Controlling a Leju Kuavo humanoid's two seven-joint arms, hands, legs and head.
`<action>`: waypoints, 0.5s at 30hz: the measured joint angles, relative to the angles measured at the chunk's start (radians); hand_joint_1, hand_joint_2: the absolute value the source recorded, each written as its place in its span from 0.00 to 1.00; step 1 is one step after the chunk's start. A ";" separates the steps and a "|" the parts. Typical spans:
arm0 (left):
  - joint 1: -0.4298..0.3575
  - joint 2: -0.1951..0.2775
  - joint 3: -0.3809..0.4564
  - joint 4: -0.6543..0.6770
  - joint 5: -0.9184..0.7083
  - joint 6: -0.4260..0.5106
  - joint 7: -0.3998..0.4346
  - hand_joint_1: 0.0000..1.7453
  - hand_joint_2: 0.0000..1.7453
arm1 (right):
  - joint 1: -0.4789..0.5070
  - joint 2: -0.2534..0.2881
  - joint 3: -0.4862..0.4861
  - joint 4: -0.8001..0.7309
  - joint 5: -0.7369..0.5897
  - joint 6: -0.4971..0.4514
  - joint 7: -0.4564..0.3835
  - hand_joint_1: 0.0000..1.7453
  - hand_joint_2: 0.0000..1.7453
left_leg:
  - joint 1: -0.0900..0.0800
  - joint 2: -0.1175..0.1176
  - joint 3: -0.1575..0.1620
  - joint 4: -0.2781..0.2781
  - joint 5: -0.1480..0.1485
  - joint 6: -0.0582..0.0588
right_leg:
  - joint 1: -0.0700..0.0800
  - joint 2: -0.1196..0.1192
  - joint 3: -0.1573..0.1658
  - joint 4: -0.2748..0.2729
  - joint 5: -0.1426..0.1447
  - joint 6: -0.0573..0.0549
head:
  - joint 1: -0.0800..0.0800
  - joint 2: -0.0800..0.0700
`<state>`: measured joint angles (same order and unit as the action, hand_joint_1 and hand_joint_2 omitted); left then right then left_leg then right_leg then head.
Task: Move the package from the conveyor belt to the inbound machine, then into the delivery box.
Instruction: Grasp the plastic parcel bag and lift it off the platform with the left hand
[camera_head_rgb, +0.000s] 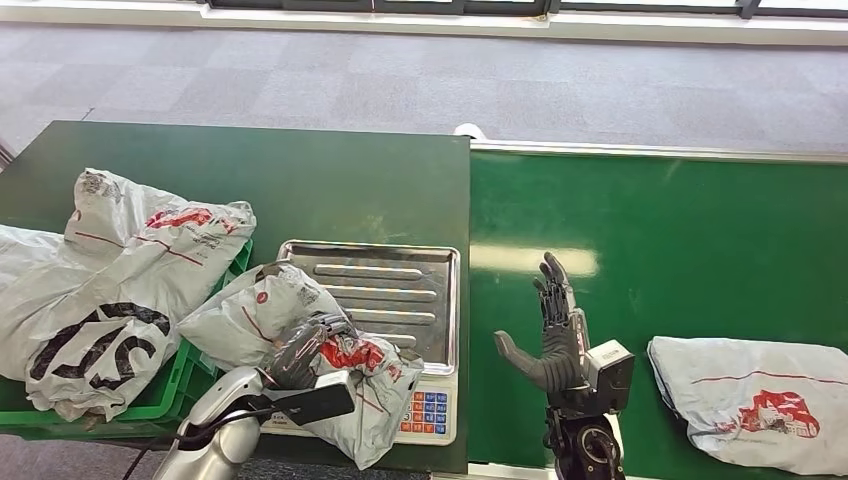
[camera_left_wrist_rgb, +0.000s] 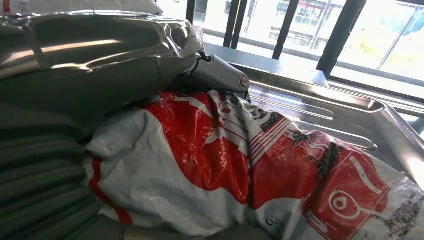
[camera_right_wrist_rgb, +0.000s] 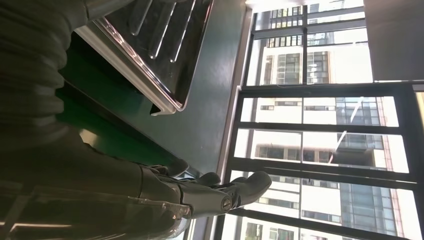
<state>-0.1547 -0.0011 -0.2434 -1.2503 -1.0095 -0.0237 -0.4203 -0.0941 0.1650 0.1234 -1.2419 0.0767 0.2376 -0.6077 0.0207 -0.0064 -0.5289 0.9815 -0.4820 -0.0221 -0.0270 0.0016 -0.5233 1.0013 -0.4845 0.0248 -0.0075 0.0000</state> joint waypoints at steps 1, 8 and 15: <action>-0.001 0.000 0.000 0.000 0.000 0.000 0.000 1.00 1.00 | 0.000 0.001 0.000 0.000 0.000 0.000 0.000 0.00 1.00 | 0.000 0.000 0.000 0.000 0.000 0.000 | 0.000 0.000 0.000 0.000 0.000 0.000 | 0.000 0.000; -0.008 -0.003 0.000 0.007 0.000 0.000 -0.001 1.00 1.00 | 0.000 0.001 -0.001 -0.002 0.000 0.000 0.003 0.00 1.00 | 0.000 0.000 -0.001 0.000 -0.001 -0.001 | 0.000 0.000 0.000 0.000 0.000 0.000 | 0.000 0.000; -0.008 -0.004 0.000 0.009 0.004 0.016 -0.008 1.00 1.00 | 0.001 0.001 -0.003 -0.002 0.000 0.000 0.004 0.00 1.00 | 0.000 0.000 -0.001 0.000 -0.001 -0.001 | 0.000 0.000 -0.001 0.000 -0.001 0.000 | 0.000 0.000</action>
<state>-0.1623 -0.0046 -0.2434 -1.2417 -1.0053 -0.0081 -0.4279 -0.0932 0.1663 0.1206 -1.2441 0.0767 0.2373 -0.6035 0.0208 -0.0062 -0.5297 0.9814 -0.4832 -0.0228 -0.0270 0.0017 -0.5242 1.0013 -0.4851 0.0247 -0.0072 0.0000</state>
